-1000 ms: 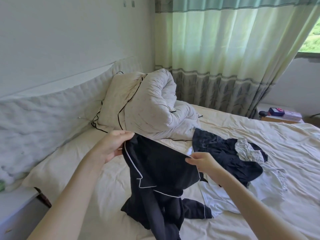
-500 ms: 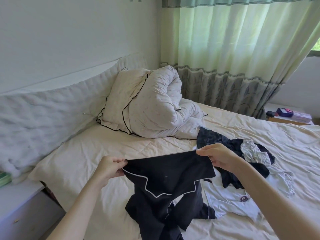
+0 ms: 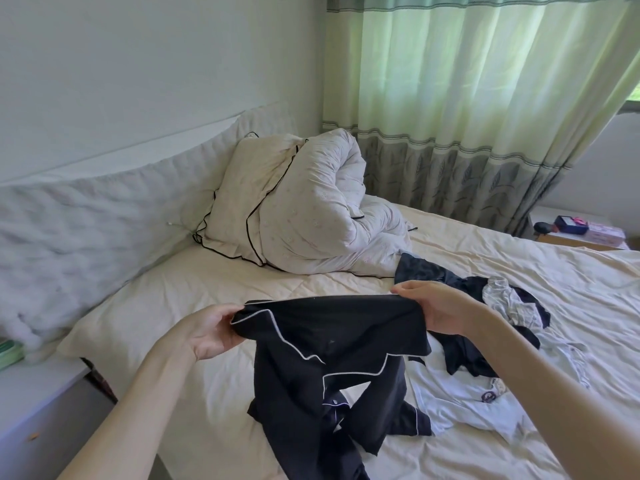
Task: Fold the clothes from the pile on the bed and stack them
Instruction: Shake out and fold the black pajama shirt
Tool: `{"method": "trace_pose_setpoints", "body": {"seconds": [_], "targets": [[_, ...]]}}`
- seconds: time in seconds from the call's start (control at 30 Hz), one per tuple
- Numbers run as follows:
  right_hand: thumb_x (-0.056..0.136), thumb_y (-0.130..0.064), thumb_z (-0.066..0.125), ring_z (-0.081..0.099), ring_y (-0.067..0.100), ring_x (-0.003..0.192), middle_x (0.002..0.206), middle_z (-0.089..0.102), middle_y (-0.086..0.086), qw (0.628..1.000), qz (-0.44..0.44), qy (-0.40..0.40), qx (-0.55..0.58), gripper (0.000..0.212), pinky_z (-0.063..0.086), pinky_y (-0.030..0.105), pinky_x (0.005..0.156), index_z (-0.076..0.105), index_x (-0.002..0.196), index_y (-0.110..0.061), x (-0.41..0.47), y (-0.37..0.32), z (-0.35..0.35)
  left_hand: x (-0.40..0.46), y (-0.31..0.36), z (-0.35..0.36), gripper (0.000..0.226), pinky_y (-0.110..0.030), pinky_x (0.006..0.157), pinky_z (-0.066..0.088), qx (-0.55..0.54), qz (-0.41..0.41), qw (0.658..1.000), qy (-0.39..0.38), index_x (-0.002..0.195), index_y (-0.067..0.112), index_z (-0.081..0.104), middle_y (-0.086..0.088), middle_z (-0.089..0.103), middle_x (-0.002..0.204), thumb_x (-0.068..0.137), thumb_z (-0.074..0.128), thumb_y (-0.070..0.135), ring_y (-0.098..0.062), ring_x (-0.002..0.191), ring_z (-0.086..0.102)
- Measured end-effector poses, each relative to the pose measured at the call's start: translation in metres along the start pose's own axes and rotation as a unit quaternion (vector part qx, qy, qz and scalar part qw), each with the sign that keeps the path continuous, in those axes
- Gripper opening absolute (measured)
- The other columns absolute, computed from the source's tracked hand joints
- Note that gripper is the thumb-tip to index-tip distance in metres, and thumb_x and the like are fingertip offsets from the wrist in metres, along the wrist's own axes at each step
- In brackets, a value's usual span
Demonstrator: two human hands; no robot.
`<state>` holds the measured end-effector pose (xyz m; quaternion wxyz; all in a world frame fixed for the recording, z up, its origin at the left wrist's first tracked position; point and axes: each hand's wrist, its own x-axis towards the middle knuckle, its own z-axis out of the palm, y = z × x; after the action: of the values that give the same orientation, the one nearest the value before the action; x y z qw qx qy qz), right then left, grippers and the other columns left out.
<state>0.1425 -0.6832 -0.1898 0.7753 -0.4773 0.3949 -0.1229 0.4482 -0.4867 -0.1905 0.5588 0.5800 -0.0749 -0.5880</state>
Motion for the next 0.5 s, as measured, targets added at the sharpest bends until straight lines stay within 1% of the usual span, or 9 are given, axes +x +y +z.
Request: {"method": "trace_pose_setpoints", "body": {"seconds": [0.07, 0.13, 0.2, 0.23, 0.3, 0.33, 0.4, 0.43, 0.5], "targets": [[0.094, -0.009, 0.053, 0.053, 0.014, 0.062, 0.075, 0.053, 0.004, 1.0, -0.027, -0.003, -0.004, 0.019, 0.049, 0.023, 0.054, 0.06, 0.076, -0.013, -0.001, 0.0, -0.001, 0.001, -0.002, -0.003, 0.02, -0.032, 0.067, 0.054, 0.029, -0.011, 1.0, -0.003, 0.099, -0.005, 0.061, -0.014, 0.071, 0.081, 0.096, 0.046, 0.008, -0.021, 0.077, 0.067], [0.091, -0.011, 0.057, 0.053, 0.014, 0.061, 0.074, 0.054, 0.003, 0.998, -0.054, -0.003, -0.019, 0.016, 0.047, 0.023, 0.053, 0.059, 0.076, -0.014, -0.005, -0.001, -0.002, -0.001, -0.003, -0.009, 0.024, -0.034, 0.073, 0.048, 0.064, -0.027, 0.997, -0.016, 0.099, -0.004, 0.062, -0.015, 0.073, 0.088, 0.095, 0.049, 0.016, -0.022, 0.077, 0.071], [0.085, -0.014, 0.065, 0.055, 0.014, 0.064, 0.073, 0.056, 0.002, 0.995, -0.084, -0.009, -0.045, 0.009, 0.047, 0.022, 0.055, 0.062, 0.077, -0.015, -0.01, -0.003, -0.004, -0.004, -0.003, -0.015, 0.028, -0.033, 0.074, 0.047, 0.099, -0.044, 0.994, -0.025, 0.101, -0.002, 0.065, -0.015, 0.072, 0.096, 0.09, 0.055, 0.022, -0.022, 0.079, 0.072], [0.082, -0.015, 0.067, 0.055, 0.015, 0.066, 0.073, 0.056, 0.003, 0.993, -0.1, -0.013, -0.065, 0.005, 0.047, 0.022, 0.057, 0.064, 0.078, -0.014, -0.012, -0.005, -0.004, -0.006, -0.003, -0.017, 0.03, -0.032, 0.074, 0.047, 0.108, -0.049, 0.993, -0.024, 0.101, -0.001, 0.065, -0.013, 0.072, 0.096, 0.085, 0.06, 0.024, -0.021, 0.078, 0.072], [0.08, -0.014, 0.07, 0.056, 0.015, 0.075, 0.078, 0.058, 0.004, 0.978, -0.133, 0.005, -0.161, 0.001, 0.047, 0.02, 0.068, 0.07, 0.082, -0.014, -0.015, -0.006, -0.003, -0.007, -0.003, -0.021, 0.031, -0.03, 0.07, 0.047, 0.106, -0.051, 0.993, -0.01, 0.095, 0.004, 0.066, -0.008, 0.072, 0.083, 0.074, 0.067, 0.027, -0.019, 0.069, 0.07], [0.08, -0.016, 0.072, 0.058, 0.012, 0.081, 0.084, 0.062, 0.001, 0.957, -0.151, 0.03, -0.244, 0.004, 0.045, 0.018, 0.075, 0.072, 0.084, -0.017, -0.016, -0.006, -0.001, -0.007, -0.003, -0.023, 0.027, -0.03, 0.069, 0.046, 0.088, -0.05, 0.995, -0.007, 0.09, 0.006, 0.065, -0.007, 0.07, 0.075, 0.071, 0.068, 0.026, -0.018, 0.063, 0.068], [0.078, -0.025, 0.075, 0.057, 0.001, 0.09, 0.097, 0.06, -0.01, 0.882, -0.175, 0.077, -0.431, 0.012, 0.04, 0.012, 0.082, 0.071, 0.087, -0.031, -0.017, -0.005, 0.006, -0.006, -0.004, -0.024, 0.017, -0.032, 0.068, 0.049, 0.034, -0.041, 0.999, -0.007, 0.084, 0.008, 0.063, -0.006, 0.068, 0.068, 0.077, 0.064, 0.023, -0.017, 0.057, 0.066], [0.077, -0.032, 0.076, 0.054, 0.001, 0.093, 0.102, 0.054, -0.012, 0.836, -0.183, 0.084, -0.511, 0.017, 0.038, 0.014, 0.083, 0.069, 0.092, -0.035, -0.016, -0.002, 0.01, -0.006, -0.005, -0.022, 0.014, -0.034, 0.066, 0.054, 0.003, -0.034, 0.999, -0.01, 0.084, 0.007, 0.062, -0.007, 0.068, 0.068, 0.083, 0.06, 0.02, -0.019, 0.058, 0.067], [0.077, -0.042, 0.073, 0.05, 0.012, 0.095, 0.107, 0.045, -0.008, 0.752, -0.197, 0.093, -0.622, 0.03, 0.036, 0.021, 0.084, 0.066, 0.104, -0.035, -0.015, 0.005, 0.017, -0.006, -0.006, -0.018, 0.015, -0.034, 0.059, 0.059, -0.063, -0.013, 0.998, -0.018, 0.086, 0.002, 0.062, -0.012, 0.07, 0.071, 0.092, 0.051, 0.012, -0.023, 0.062, 0.07]]}}
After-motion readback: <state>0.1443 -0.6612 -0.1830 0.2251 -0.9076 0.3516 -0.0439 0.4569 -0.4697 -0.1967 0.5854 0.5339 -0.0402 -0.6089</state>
